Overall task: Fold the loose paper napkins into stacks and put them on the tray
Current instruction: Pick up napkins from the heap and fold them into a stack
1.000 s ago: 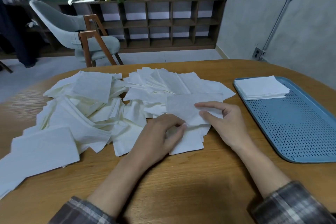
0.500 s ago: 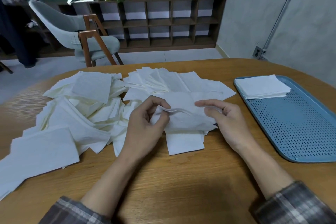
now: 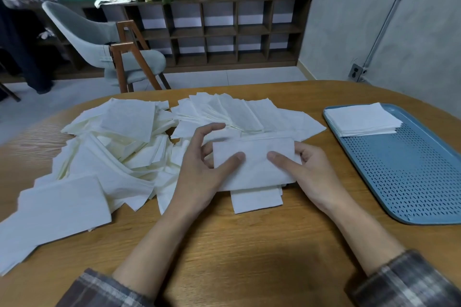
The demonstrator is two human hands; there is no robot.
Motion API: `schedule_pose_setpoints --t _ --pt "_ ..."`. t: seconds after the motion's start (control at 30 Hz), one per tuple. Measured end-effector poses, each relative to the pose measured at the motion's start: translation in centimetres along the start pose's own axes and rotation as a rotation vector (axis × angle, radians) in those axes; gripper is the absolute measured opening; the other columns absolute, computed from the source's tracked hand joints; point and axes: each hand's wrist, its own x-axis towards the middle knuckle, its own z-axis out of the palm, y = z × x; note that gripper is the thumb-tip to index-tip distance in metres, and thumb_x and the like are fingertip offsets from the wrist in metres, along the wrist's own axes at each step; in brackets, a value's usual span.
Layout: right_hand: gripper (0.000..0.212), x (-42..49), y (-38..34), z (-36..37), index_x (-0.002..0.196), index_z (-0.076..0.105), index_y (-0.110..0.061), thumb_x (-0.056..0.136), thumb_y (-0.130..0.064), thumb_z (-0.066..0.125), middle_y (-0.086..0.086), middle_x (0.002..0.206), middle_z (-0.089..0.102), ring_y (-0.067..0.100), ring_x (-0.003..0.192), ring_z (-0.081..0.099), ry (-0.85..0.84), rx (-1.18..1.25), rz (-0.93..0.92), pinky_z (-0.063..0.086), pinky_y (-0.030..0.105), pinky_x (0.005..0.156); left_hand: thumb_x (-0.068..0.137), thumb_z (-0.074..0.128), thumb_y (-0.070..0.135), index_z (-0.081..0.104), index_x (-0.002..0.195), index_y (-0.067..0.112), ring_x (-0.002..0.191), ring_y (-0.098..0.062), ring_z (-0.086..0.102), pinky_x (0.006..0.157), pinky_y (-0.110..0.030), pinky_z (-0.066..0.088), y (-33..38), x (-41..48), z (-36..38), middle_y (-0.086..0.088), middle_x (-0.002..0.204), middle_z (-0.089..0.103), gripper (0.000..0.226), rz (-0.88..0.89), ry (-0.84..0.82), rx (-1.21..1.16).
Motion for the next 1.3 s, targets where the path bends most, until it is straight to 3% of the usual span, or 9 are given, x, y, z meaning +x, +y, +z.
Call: schedule_pose_setpoints --t 0.1,0.17,0.3,0.43,0.77,0.93,1.07,1.2,1.3 --pt "0.022 0.0 -0.1 0.1 0.116 0.078 -0.011 0.096 -0.019 0.073 -0.002 0.110 0.081 0.015 0.106 0.076 0.014 -0.007 -0.003 0.058 0.019 0.080 0.083 0.089 0.015 0.054 0.138 0.042 0.104 -0.008 0.069 0.080 -0.024 0.059 -0.3 -0.1 0.0 0.021 0.116 0.068 0.071 0.078 -0.110 0.135" --pt "0.024 0.0 -0.2 0.1 0.117 0.078 -0.012 0.095 -0.020 0.072 -0.002 0.112 0.081 0.015 0.107 0.076 0.007 0.001 -0.008 0.057 0.020 0.082 0.085 0.087 0.010 0.064 0.128 0.034 0.108 -0.007 0.066 0.084 -0.022 0.055 -0.5 0.0 0.1 0.023 0.121 0.066 0.054 0.126 -0.125 0.195" --pt "0.035 -0.2 -0.4 0.0 0.122 0.076 -0.013 0.089 -0.026 0.074 -0.002 0.116 0.080 0.014 0.111 0.074 -0.061 0.009 0.003 0.057 0.021 0.085 0.091 0.079 0.005 0.082 0.095 0.020 0.103 -0.007 0.071 0.088 -0.025 0.049 -1.0 0.3 0.0 0.010 0.101 0.079 0.015 0.092 -0.101 0.155" --pt "0.044 -0.3 -0.4 0.1 0.126 0.074 -0.015 0.085 -0.028 0.077 -0.001 0.119 0.079 0.018 0.113 0.074 -0.090 0.003 0.024 0.060 0.032 0.094 0.092 0.079 0.011 0.083 0.101 0.022 0.109 -0.006 0.072 0.094 -0.027 0.054 -1.1 0.3 0.0 0.013 0.109 0.079 0.014 0.059 -0.084 0.124" --pt "0.037 -0.6 -1.1 0.5 0.128 0.070 -0.015 0.093 -0.004 0.075 -0.009 0.114 0.080 0.007 0.107 0.074 -0.079 -0.020 0.020 0.056 0.016 0.080 0.091 0.082 0.016 0.082 0.105 0.026 0.083 0.007 0.067 0.075 -0.007 0.045 -0.6 -0.1 0.4 0.016 0.104 0.079 0.017 0.036 -0.089 0.161" --pt "0.068 -0.5 -1.1 0.6 0.143 0.055 -0.032 0.088 0.000 0.079 0.003 0.118 0.077 0.018 0.112 0.073 -0.062 0.032 -0.056 0.061 0.029 0.084 0.088 0.085 0.026 0.073 0.121 0.035 0.110 -0.001 0.066 0.085 -0.016 0.053 -0.9 -0.1 0.4 0.020 0.119 0.071 0.036 0.047 -0.058 0.162" --pt "0.086 -0.4 -1.1 0.4 0.149 0.040 -0.042 0.083 -0.001 0.076 0.018 0.118 0.075 0.033 0.109 0.073 -0.146 0.222 -0.067 0.062 0.041 0.087 0.088 0.083 0.040 0.062 0.131 0.043 0.117 0.000 0.063 0.090 -0.020 0.055 -0.8 -0.2 0.3 0.022 0.129 0.064 0.048 0.040 -0.049 0.187" --pt "0.072 -0.4 -1.1 0.1 0.140 0.050 -0.034 0.081 0.001 0.073 0.009 0.112 0.074 0.024 0.102 0.072 -0.159 0.290 -0.070 0.063 0.032 0.078 0.088 0.083 0.039 0.065 0.126 0.041 0.112 -0.002 0.066 0.087 -0.025 0.058 -0.6 -0.2 0.4 0.020 0.126 0.066 0.042 0.029 -0.019 0.144" --pt "0.044 -0.4 -1.1 0.1 0.117 0.070 -0.024 0.080 -0.001 0.074 0.004 0.116 0.071 0.020 0.104 0.071 -0.166 0.322 -0.062 0.061 0.027 0.076 0.088 0.082 0.037 0.067 0.126 0.038 0.105 -0.001 0.069 0.080 -0.020 0.056 -0.3 -0.3 0.4 0.019 0.117 0.071 0.041 -0.012 -0.057 0.077"
